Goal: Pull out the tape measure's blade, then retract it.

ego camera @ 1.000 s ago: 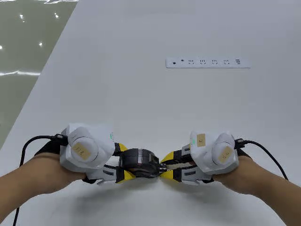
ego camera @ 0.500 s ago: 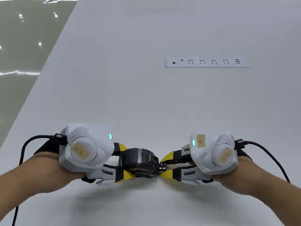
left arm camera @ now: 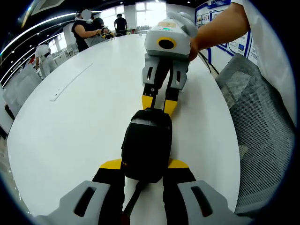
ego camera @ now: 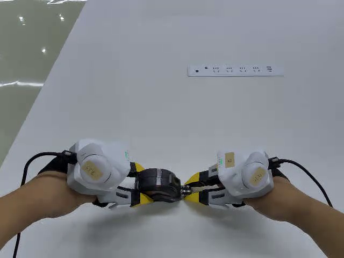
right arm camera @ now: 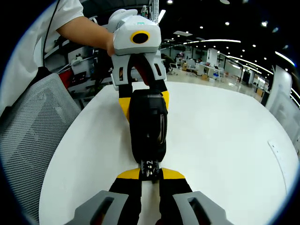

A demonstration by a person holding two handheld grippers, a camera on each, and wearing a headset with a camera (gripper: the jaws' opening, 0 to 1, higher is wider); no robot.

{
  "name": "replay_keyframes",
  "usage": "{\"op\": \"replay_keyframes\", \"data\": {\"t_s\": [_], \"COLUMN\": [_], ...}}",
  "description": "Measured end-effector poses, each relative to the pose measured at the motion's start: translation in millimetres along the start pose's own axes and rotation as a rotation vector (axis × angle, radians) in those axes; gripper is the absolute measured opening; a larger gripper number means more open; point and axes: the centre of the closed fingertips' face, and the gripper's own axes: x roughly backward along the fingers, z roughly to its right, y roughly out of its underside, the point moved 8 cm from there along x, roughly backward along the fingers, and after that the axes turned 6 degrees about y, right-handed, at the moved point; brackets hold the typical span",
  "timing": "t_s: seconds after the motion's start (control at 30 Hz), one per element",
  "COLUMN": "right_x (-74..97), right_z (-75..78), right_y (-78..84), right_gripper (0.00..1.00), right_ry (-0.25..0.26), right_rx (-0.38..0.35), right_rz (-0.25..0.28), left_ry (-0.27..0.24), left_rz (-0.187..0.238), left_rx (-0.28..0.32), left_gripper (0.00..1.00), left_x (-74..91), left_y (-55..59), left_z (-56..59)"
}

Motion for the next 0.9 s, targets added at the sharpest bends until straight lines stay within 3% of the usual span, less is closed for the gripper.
{"op": "replay_keyframes", "data": {"t_s": [0.9], "right_x": [38.4], "right_z": [5.2], "right_y": [20.8], "right_gripper": [0.09], "right_ry": [0.024], "right_rx": [0.012], "right_rz": [-0.085], "left_ry": [-0.004], "left_rz": [0.004], "left_rx": [0.005], "left_gripper": [0.26], "left_x": [-0.4], "left_y": [-0.6], "left_z": [0.6]}}
